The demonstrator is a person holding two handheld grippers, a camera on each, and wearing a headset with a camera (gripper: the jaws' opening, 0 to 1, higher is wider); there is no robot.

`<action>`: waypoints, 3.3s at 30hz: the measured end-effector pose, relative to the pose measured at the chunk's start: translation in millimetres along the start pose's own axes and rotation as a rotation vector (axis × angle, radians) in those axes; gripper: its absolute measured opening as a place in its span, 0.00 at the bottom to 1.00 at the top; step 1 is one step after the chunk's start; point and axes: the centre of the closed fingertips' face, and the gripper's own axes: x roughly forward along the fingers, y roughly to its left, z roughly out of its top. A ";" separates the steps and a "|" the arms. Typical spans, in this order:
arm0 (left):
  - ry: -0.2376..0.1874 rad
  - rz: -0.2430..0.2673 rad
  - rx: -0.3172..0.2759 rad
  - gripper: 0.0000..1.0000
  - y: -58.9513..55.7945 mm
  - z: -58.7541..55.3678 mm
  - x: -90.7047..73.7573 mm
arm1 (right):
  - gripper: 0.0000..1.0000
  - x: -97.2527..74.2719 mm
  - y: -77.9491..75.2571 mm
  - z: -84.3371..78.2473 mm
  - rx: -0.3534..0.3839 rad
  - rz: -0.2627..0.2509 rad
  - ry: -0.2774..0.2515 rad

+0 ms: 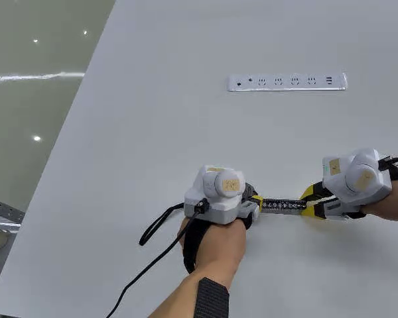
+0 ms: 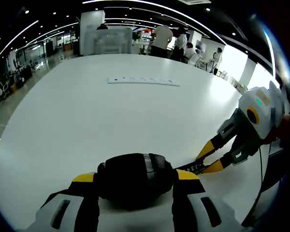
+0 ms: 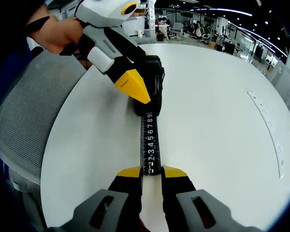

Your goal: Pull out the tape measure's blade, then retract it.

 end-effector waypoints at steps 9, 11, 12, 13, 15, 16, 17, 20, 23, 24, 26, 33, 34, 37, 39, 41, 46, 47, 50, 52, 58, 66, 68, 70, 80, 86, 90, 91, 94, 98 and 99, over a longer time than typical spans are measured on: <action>0.001 -0.003 -0.002 0.57 0.1 0.3 0.1 | 0.10 5.8 -2.0 4.1 -0.004 -0.004 -0.008; 0.002 -0.004 -0.004 0.57 0.2 0.2 0.0 | 0.10 7.3 -2.3 5.7 -0.008 -0.006 -0.009; 0.002 -0.005 -0.006 0.57 0.3 0.2 -0.1 | 0.10 8.0 -2.0 6.1 -0.008 -0.006 -0.010; 0.001 -0.007 -0.008 0.57 0.5 0.3 0.0 | 0.10 8.8 -2.4 6.8 -0.009 -0.007 -0.012; 0.001 -0.010 -0.011 0.57 0.6 0.1 -0.2 | 0.10 9.7 -2.7 7.3 -0.011 -0.008 -0.013; 0.000 -0.011 -0.010 0.57 0.6 0.2 -0.2 | 0.10 9.9 -2.6 7.5 -0.012 -0.008 -0.013; 0.001 -0.012 -0.013 0.57 0.6 -0.1 -0.3 | 0.10 10.1 -2.6 7.6 -0.013 -0.008 -0.013; 0.000 -0.014 -0.013 0.57 0.7 -0.4 -0.2 | 0.11 12.2 -1.9 9.8 -0.016 -0.008 -0.015; -0.001 -0.015 -0.010 0.57 0.6 -0.1 0.1 | 0.11 14.0 -0.9 11.6 -0.019 -0.005 -0.017; -0.001 -0.016 -0.010 0.57 0.7 0.1 0.1 | 0.11 14.8 -0.9 12.3 -0.020 -0.004 -0.018; -0.003 -0.017 -0.012 0.57 0.8 0.3 -0.2 | 0.11 16.5 -1.1 14.0 -0.022 -0.004 -0.020; -0.003 -0.023 -0.013 0.57 1.0 0.4 -0.5 | 0.11 21.9 1.4 22.5 -0.027 -0.001 -0.030; -0.003 -0.023 -0.012 0.57 0.9 0.3 -0.5 | 0.11 22.6 1.3 24.5 -0.029 -0.001 -0.034; -0.003 -0.024 -0.012 0.57 1.0 0.5 -0.6 | 0.11 24.8 1.5 29.7 -0.035 -0.001 -0.041; -0.004 -0.024 -0.015 0.57 1.1 0.9 -0.5 | 0.11 25.8 0.8 31.5 -0.038 -0.001 -0.043; -0.003 -0.025 -0.015 0.57 1.2 1.0 -0.7 | 0.11 27.0 1.0 32.6 -0.038 -0.001 -0.045; -0.005 -0.026 -0.016 0.57 1.5 1.5 -0.6 | 0.11 31.4 2.4 38.3 -0.043 0.000 -0.053; -0.004 -0.027 -0.017 0.57 1.5 1.3 -0.5 | 0.11 32.4 3.0 39.7 -0.044 0.000 -0.057; -0.003 -0.028 -0.017 0.57 1.5 1.5 -0.5 | 0.11 35.8 4.0 43.8 -0.049 0.000 -0.062; -0.003 -0.029 -0.017 0.57 1.5 1.3 -0.4 | 0.11 36.5 3.7 45.4 -0.047 0.001 -0.065; -0.003 -0.029 -0.018 0.57 1.3 1.3 -0.6 | 0.11 39.3 4.3 49.8 -0.048 0.003 -0.070; -0.003 -0.033 -0.020 0.57 1.4 1.5 -0.7 | 0.11 43.4 5.4 55.3 -0.053 0.005 -0.075; -0.003 -0.034 -0.020 0.57 1.2 1.5 -0.8 | 0.11 44.8 6.1 57.2 -0.054 0.004 -0.080; -0.002 -0.033 -0.019 0.57 1.2 1.6 -1.0 | 0.11 45.8 6.3 57.7 -0.052 0.003 -0.083; -0.002 -0.034 -0.018 0.57 1.5 1.5 -0.8 | 0.11 48.2 5.3 60.9 -0.062 0.002 -0.085; -0.002 -0.035 -0.018 0.57 1.2 1.4 -0.8 | 0.11 49.0 4.1 63.0 -0.083 0.008 -0.074; -0.004 -0.034 -0.017 0.57 1.2 1.6 -0.6 | 0.11 48.8 3.0 63.1 -0.080 0.006 -0.074; -0.004 -0.034 -0.017 0.57 1.1 1.5 -0.6 | 0.11 48.5 3.3 62.8 -0.077 0.005 -0.074; -0.004 -0.033 -0.016 0.57 1.1 1.4 -0.7 | 0.11 48.7 2.6 63.3 -0.073 0.003 -0.077; -0.006 -0.032 -0.016 0.58 1.0 1.8 -0.8 | 0.12 49.1 1.9 63.8 -0.071 -0.001 -0.075; -0.006 -0.031 -0.015 0.58 0.9 1.8 -0.7 | 0.12 48.9 2.2 63.6 -0.071 -0.002 -0.075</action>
